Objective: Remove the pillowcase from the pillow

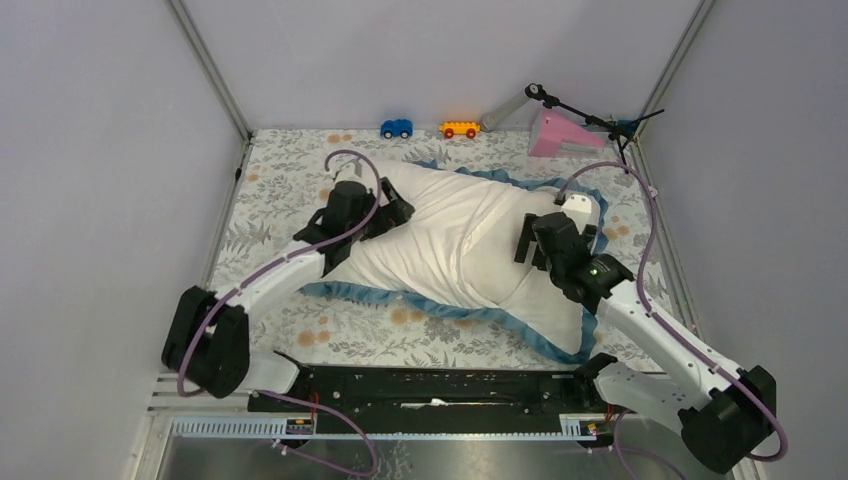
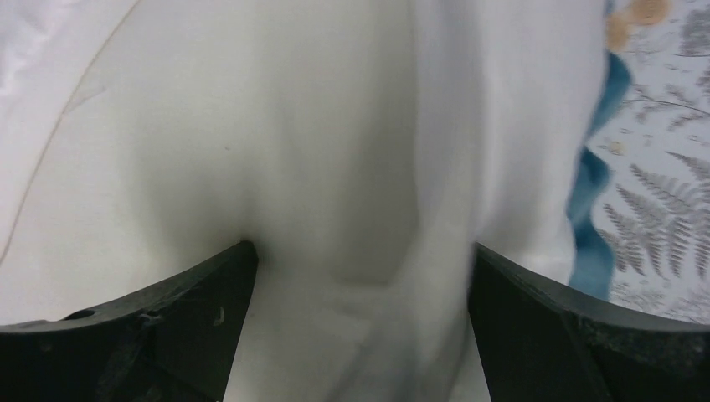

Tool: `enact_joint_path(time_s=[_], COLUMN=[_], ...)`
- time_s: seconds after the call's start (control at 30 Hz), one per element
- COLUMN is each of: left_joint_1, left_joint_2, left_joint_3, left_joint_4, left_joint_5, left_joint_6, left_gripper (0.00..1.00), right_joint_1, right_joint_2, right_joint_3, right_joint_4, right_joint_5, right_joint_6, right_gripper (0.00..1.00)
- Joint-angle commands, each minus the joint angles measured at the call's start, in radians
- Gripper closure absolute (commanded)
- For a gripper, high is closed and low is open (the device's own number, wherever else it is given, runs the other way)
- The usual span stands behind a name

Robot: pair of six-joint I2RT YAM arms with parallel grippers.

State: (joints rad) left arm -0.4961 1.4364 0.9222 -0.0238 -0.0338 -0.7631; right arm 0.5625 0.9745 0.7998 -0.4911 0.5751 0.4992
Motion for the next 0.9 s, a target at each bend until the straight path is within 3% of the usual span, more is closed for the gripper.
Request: enact_joint_path(time_s=[0.0, 0.1, 0.27, 0.4, 0.67, 0.87], left_joint_1=[0.062, 0.054, -0.032, -0.098, -0.218, -0.244], left_joint_2=[-0.171, -0.337, -0.501, -0.437, -0.228, -0.134], left_joint_3=[-0.122, -0.103, -0.053, 0.031, 0.153, 0.231], left_joint_4=[-0.101, -0.202, -0.213, -0.265, -0.285, -0.269], left_joint_5=[-0.180, -0.277, -0.333, -0.331, -0.211, -0.138], left_joint_6=[-0.029, -0.003, 0.062, 0.102, 0.209, 0.297], left_gripper=[0.03, 0.03, 0.05, 0.05, 0.03, 0.01], right_joint_1=[-0.004, 0.039, 0.203, 0.217, 0.217, 0.217], right_joint_2=[0.106, 0.233, 0.352, 0.332, 0.173, 0.173], right_joint_3=[-0.009, 0.057, 0.176, 0.159, 0.101, 0.106], right_joint_4=[0.159, 0.213, 0.312, 0.393, 0.247, 0.158], right_joint_5=[-0.351, -0.472, -0.479, -0.551, -0.265, -0.224], right_joint_6=[0.024, 0.027, -0.007, -0.015, -0.053, -0.033], right_gripper=[0.06, 0.11, 0.06, 0.02, 0.00, 0.01])
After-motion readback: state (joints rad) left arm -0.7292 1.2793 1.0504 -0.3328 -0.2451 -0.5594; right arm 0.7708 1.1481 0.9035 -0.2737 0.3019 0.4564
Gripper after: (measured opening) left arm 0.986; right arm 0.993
